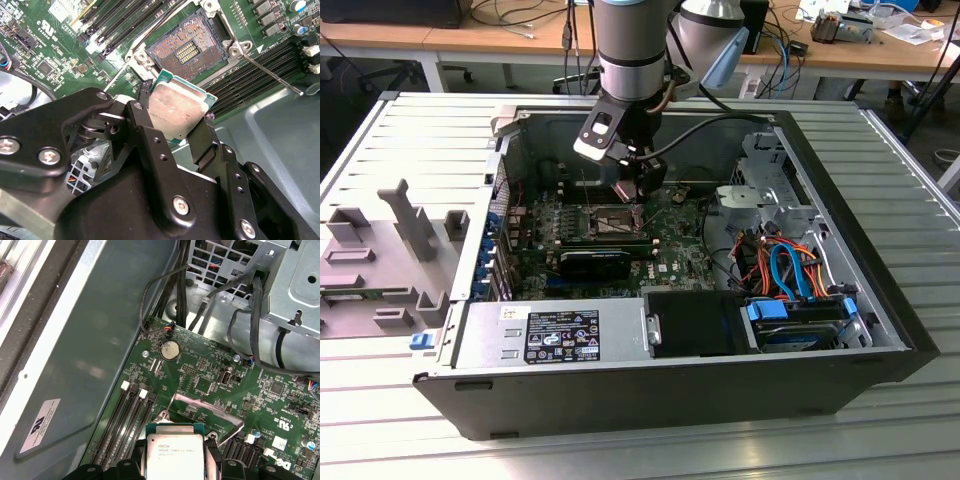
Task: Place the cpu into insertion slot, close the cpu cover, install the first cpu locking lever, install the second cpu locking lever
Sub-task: 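Place the cpu into insertion slot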
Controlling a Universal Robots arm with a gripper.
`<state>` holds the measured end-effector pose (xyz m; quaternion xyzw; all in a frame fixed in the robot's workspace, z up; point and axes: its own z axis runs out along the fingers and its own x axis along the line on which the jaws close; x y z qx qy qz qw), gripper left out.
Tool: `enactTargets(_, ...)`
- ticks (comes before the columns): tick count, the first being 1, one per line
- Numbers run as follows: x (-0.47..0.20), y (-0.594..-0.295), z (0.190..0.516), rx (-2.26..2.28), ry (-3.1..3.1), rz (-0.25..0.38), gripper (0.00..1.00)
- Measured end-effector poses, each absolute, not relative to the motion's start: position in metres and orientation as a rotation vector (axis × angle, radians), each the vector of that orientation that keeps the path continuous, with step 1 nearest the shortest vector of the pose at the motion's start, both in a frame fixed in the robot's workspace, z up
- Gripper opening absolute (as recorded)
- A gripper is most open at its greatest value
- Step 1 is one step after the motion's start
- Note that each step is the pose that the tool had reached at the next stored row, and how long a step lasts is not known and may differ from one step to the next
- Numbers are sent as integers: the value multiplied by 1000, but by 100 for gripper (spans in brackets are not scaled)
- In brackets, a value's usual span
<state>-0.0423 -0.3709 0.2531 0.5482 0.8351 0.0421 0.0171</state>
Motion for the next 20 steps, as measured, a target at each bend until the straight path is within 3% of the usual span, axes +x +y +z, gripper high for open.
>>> enactTargets(20,-42,-371,253,1723,2582,131,55)
